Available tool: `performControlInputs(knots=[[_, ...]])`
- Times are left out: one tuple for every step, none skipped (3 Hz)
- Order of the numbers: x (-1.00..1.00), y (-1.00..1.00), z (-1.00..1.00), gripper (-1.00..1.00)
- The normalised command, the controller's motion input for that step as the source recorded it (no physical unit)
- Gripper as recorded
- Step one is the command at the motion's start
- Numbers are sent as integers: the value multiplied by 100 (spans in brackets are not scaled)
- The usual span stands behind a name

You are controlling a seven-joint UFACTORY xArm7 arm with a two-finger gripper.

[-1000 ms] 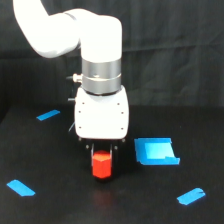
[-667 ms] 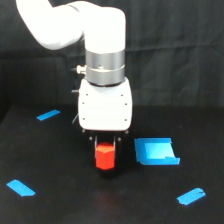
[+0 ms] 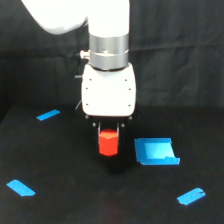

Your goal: Pick up the red object from the table

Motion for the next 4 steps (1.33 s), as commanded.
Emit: performControlInputs(knots=[[-9,13,100,-98],[13,24,100,-99],[-3,13,99,-98],[-5,4,83,-99]])
